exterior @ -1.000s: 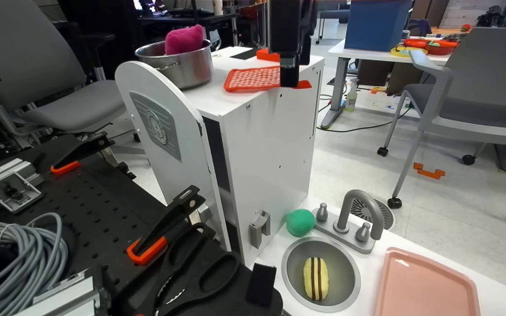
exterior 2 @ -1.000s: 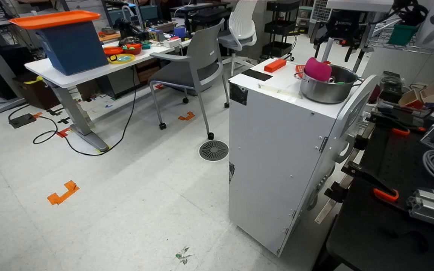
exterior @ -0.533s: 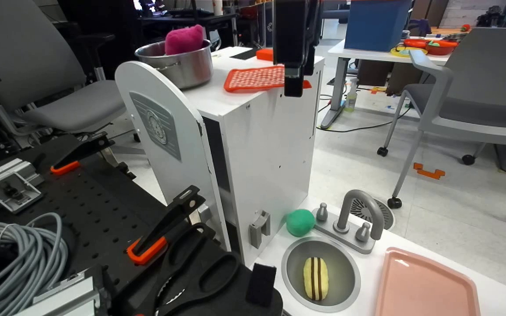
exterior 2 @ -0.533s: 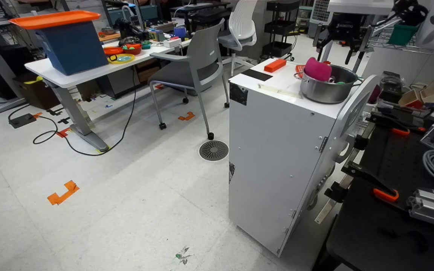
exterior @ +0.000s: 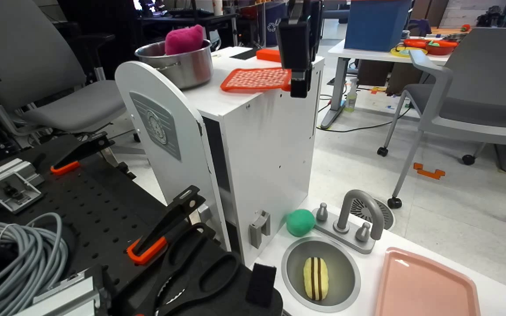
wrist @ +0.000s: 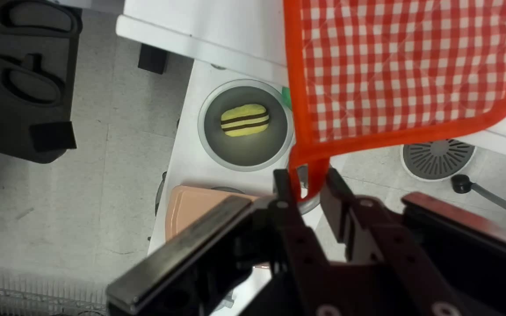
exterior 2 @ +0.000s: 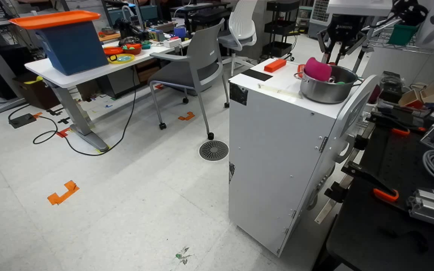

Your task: Pick up the items on top of the cabinet and put them in the pot.

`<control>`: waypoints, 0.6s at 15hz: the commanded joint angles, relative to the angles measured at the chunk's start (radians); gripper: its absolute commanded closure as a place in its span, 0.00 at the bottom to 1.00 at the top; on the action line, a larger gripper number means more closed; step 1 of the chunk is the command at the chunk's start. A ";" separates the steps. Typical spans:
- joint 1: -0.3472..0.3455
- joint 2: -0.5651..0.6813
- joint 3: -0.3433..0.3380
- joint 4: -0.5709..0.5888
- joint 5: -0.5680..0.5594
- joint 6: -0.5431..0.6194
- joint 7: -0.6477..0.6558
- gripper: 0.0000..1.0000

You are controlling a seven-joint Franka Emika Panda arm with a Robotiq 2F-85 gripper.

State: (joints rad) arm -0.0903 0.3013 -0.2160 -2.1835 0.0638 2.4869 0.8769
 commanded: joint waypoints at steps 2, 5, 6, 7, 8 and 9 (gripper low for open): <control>-0.008 -0.008 0.003 0.033 0.011 -0.091 -0.034 1.00; -0.010 -0.016 0.006 0.042 0.009 -0.138 -0.064 1.00; -0.010 -0.017 0.006 0.045 0.010 -0.147 -0.071 1.00; -0.010 -0.017 0.006 0.048 0.009 -0.156 -0.079 1.00; -0.011 -0.019 0.006 0.049 0.010 -0.162 -0.086 1.00; -0.011 -0.022 0.006 0.051 0.011 -0.163 -0.093 1.00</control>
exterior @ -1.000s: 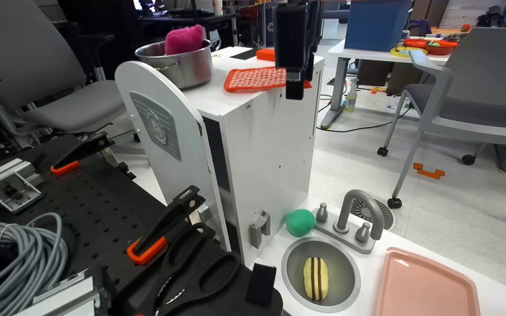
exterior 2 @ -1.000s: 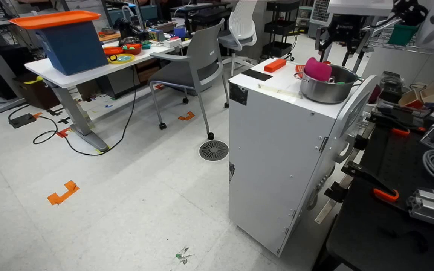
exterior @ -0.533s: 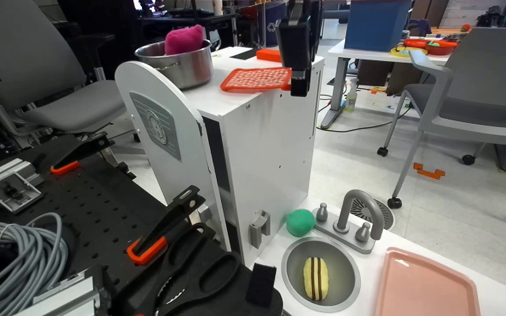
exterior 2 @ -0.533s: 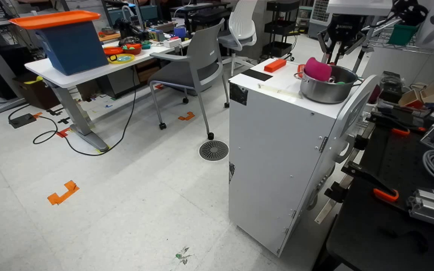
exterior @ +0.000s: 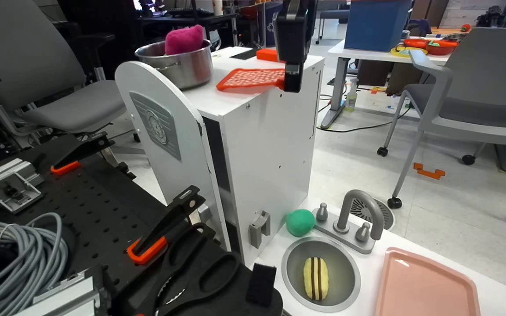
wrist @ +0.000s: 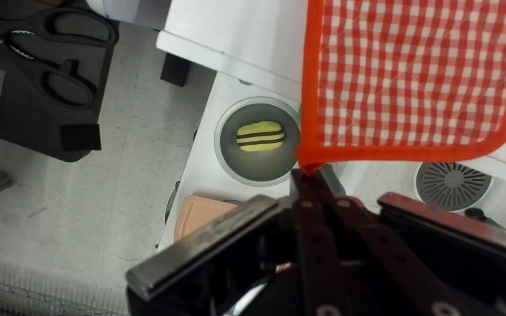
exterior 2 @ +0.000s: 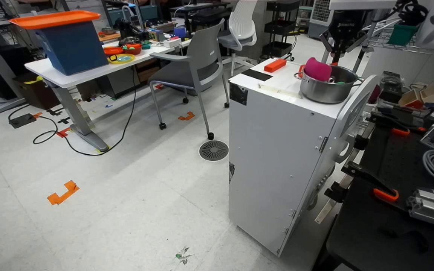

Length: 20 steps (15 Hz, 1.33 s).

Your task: Pick up the items on top of the cabinet and put them in the pot.

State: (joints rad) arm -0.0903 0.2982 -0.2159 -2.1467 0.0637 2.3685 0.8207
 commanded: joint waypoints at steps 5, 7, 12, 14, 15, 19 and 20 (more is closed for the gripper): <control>-0.009 -0.062 0.002 0.013 -0.041 -0.099 -0.169 1.00; -0.009 -0.089 0.001 0.009 -0.067 -0.108 -0.238 1.00; -0.015 -0.165 0.012 -0.007 -0.076 -0.116 -0.399 1.00; -0.012 -0.196 0.016 -0.019 -0.096 -0.130 -0.453 1.00; -0.012 -0.208 0.019 -0.026 -0.107 -0.132 -0.474 1.00; -0.012 -0.253 0.039 -0.055 -0.108 -0.146 -0.573 1.00; -0.011 -0.264 0.045 -0.064 -0.109 -0.147 -0.601 1.00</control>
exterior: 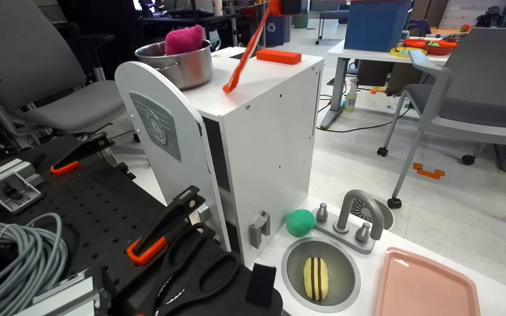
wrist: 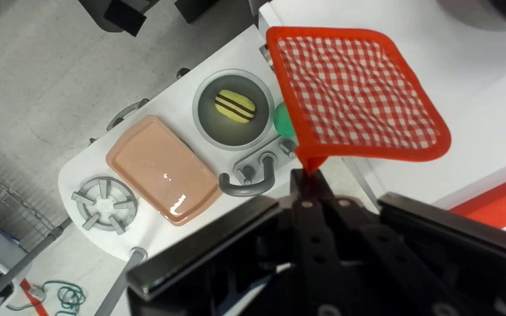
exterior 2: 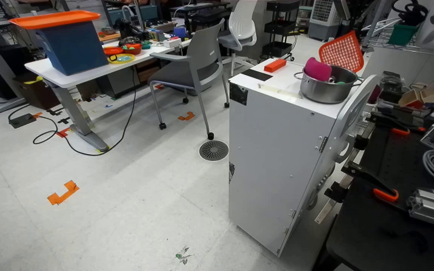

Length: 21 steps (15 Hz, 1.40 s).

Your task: Pick up the items on top of the cabinet and put them in the pot.

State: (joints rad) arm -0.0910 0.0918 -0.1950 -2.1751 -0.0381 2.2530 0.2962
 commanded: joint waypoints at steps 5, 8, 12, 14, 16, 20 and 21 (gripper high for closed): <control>-0.002 -0.132 0.056 -0.080 -0.017 -0.019 -0.162 1.00; 0.001 -0.190 0.076 -0.101 -0.008 -0.015 -0.197 1.00; 0.007 -0.268 0.100 -0.138 -0.008 -0.007 -0.213 1.00; 0.011 -0.302 0.113 -0.154 -0.001 -0.015 -0.221 1.00; 0.014 -0.326 0.127 -0.170 -0.005 -0.015 -0.209 1.00; 0.027 -0.343 0.141 -0.181 0.011 -0.027 -0.212 1.00; 0.031 -0.344 0.144 -0.185 0.010 -0.024 -0.213 1.00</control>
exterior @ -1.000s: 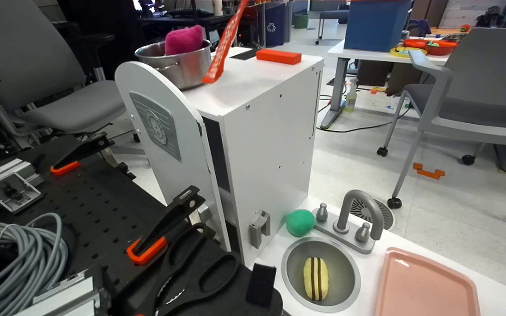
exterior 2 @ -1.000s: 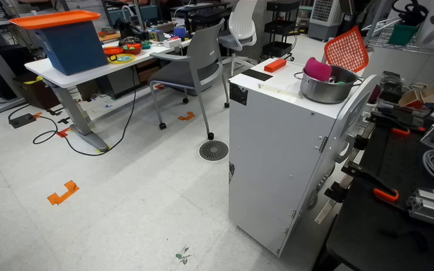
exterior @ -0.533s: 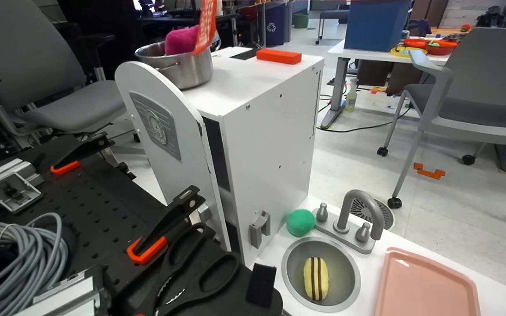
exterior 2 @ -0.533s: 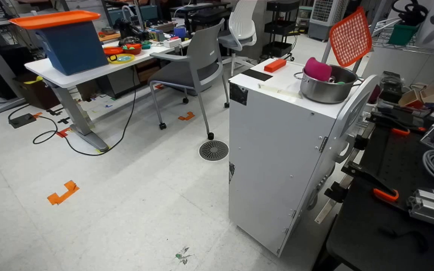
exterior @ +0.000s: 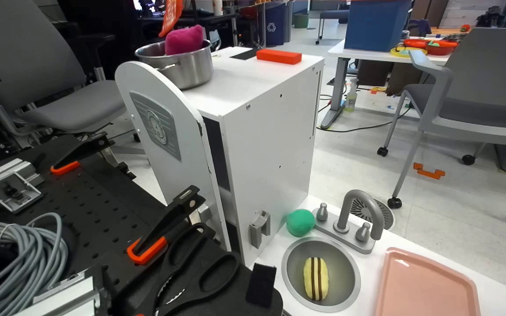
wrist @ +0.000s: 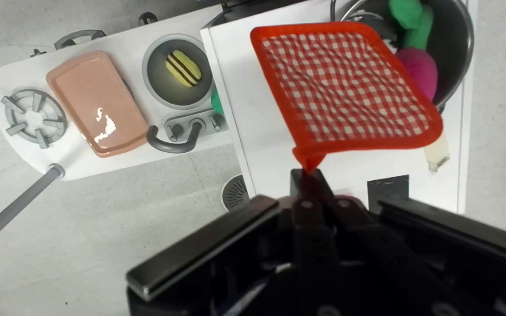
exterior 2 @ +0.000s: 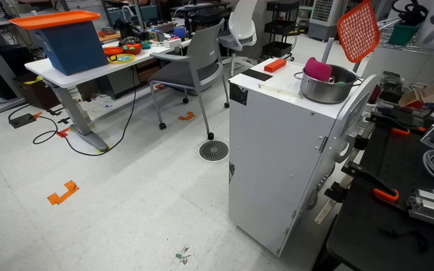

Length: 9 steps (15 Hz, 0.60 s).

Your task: Pick up the items on top of the cabinet and put them in the pot.

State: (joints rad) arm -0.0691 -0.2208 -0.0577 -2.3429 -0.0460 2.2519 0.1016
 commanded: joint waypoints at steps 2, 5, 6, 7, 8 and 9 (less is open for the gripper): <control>0.013 -0.020 0.011 -0.016 0.018 -0.025 -0.015 1.00; 0.018 -0.012 0.016 -0.026 0.019 -0.030 -0.019 1.00; 0.020 -0.012 0.019 -0.031 0.018 -0.031 -0.019 1.00; 0.023 -0.012 0.021 -0.036 0.017 -0.031 -0.019 1.00; 0.026 -0.008 0.023 -0.039 0.017 -0.031 -0.016 1.00; 0.028 -0.005 0.023 -0.041 0.018 -0.033 -0.014 1.00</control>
State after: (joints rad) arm -0.0460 -0.2232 -0.0416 -2.3837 -0.0445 2.2510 0.1016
